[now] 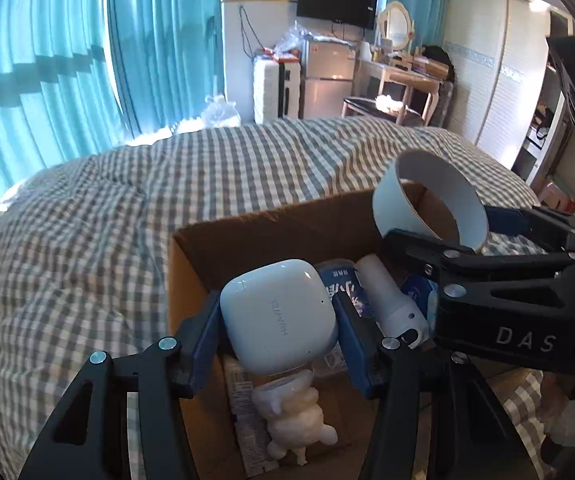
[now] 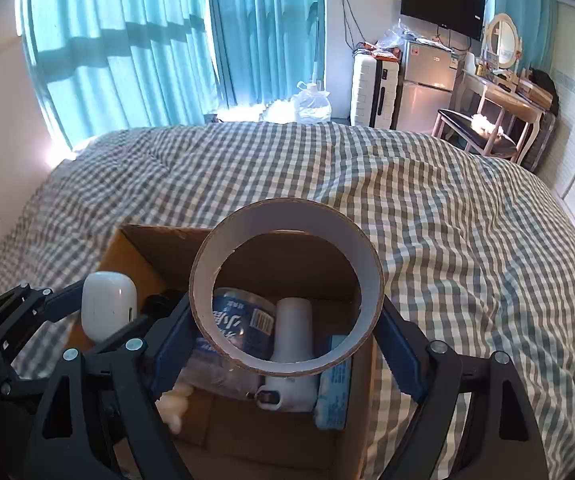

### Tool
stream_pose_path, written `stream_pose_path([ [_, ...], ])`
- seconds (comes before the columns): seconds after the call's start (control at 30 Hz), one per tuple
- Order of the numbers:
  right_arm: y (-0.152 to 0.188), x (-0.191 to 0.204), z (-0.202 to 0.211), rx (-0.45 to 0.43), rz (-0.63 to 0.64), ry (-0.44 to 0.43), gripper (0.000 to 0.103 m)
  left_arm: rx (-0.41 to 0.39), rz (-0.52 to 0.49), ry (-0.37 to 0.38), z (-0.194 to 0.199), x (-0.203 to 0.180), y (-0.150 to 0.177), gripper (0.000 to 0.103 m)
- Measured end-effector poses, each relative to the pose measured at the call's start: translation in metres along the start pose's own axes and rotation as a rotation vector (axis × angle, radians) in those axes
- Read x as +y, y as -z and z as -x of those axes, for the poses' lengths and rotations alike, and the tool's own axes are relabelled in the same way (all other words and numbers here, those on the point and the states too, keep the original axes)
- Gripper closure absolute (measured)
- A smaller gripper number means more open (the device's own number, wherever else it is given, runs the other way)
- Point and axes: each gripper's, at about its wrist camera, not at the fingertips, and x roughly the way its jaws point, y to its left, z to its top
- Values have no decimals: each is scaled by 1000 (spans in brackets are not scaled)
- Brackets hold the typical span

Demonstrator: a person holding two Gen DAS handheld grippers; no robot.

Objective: Organize objects
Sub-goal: 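Carry tape roll and earbud case over the box and lower them inside, then open both tools and pull them back away from the box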

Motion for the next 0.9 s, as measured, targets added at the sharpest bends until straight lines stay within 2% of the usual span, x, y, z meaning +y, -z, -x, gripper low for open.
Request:
stream_pose_path([
  [0.13, -1, 2, -12, 6, 21, 2, 19, 72, 11, 20, -15, 3, 7, 47],
  [0.33, 8, 10, -20, 20, 52, 15, 19, 70, 11, 24, -18, 3, 15, 45],
  [0.4, 9, 11, -16, 27, 44, 15, 16, 63, 11, 37, -16, 2, 17, 35],
  [0.43, 8, 10, -12, 22, 36, 9, 14, 62, 13, 38, -14, 2, 19, 22],
  [0.47, 8, 10, -7, 13, 29, 6, 14, 62, 24, 39, -11, 3, 20, 19],
  [0.53, 7, 8, 4, -5, 12, 1, 9, 67, 42, 62, -4, 4, 19, 18],
  [0.6, 6, 3, 17, -25, -9, 12, 9, 72, 67, 82, 3, 8, 16, 18],
  [0.73, 8, -7, 42, -47, -56, 6, 8, 63, 77, 65, 23, 8, 13, 18],
  [0.9, 9, -13, 87, -96, -86, 18, 8, -20, 57, 21, 71, 4, 3, 17],
])
